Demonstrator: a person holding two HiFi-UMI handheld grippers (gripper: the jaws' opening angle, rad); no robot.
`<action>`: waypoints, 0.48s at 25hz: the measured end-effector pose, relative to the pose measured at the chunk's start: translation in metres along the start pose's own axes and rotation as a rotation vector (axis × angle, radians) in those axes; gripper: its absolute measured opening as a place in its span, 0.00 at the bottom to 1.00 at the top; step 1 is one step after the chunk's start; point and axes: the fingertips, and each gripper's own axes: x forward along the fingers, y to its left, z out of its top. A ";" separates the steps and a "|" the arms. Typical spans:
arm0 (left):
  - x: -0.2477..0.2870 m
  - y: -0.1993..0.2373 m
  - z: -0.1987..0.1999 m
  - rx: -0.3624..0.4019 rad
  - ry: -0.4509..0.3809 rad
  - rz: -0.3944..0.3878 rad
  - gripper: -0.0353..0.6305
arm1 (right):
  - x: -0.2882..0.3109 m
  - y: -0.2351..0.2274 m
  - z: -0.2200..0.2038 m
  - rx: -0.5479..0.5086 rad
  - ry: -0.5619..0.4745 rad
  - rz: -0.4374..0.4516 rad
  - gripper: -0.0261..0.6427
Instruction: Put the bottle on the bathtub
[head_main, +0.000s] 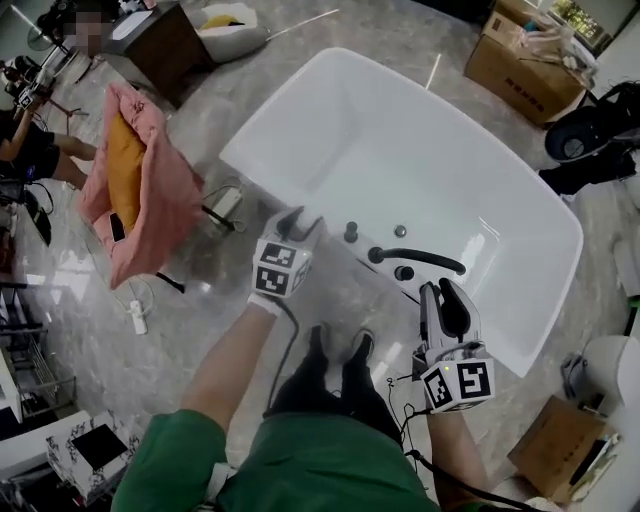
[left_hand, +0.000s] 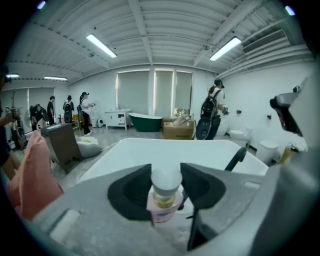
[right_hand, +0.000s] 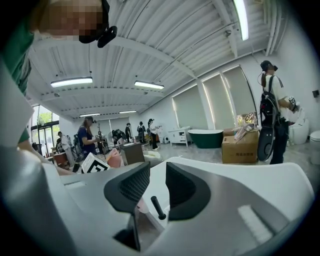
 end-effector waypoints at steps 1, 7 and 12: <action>0.010 0.002 -0.003 0.002 0.007 0.000 0.32 | 0.001 -0.004 -0.004 0.005 0.006 -0.009 0.19; 0.053 0.010 -0.013 0.002 0.039 -0.006 0.32 | 0.009 -0.021 -0.020 0.026 0.036 -0.039 0.19; 0.071 0.011 -0.019 -0.013 0.056 -0.013 0.32 | 0.016 -0.023 -0.031 0.034 0.052 -0.039 0.19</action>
